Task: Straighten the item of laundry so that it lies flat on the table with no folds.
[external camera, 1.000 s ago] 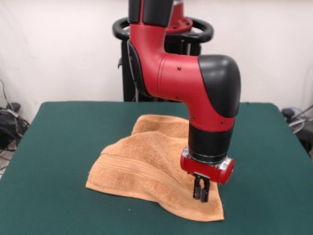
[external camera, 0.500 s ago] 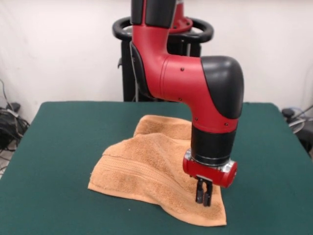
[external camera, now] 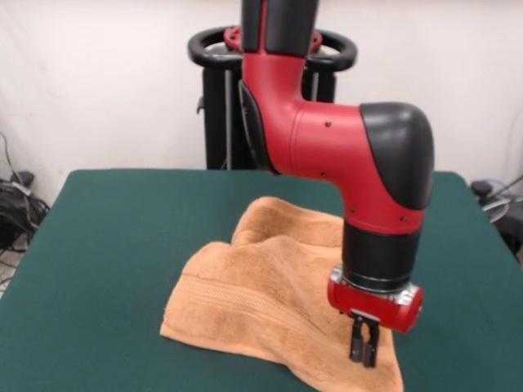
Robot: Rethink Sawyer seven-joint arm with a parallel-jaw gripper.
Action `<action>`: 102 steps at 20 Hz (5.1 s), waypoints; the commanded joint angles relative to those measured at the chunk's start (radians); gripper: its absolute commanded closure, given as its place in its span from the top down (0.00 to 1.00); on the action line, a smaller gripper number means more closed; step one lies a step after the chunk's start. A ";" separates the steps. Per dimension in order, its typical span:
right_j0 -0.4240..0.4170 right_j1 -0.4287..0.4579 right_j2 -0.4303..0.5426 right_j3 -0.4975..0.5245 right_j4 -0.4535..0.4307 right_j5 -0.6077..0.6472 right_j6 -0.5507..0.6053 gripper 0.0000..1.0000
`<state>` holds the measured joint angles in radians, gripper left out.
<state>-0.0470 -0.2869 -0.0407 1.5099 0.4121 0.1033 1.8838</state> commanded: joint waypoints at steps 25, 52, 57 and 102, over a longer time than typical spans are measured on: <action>0.018 0.093 0.140 -0.018 0.107 -0.096 0.248 0.00; 0.190 0.085 -0.031 -0.046 0.341 0.037 0.271 0.00; 0.259 0.112 -0.218 -0.081 0.264 0.262 0.231 1.00; 0.436 -0.425 -0.746 -0.096 0.015 1.112 0.330 1.00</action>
<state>0.4184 -0.6981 -0.7896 1.3598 0.5018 1.1936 2.0276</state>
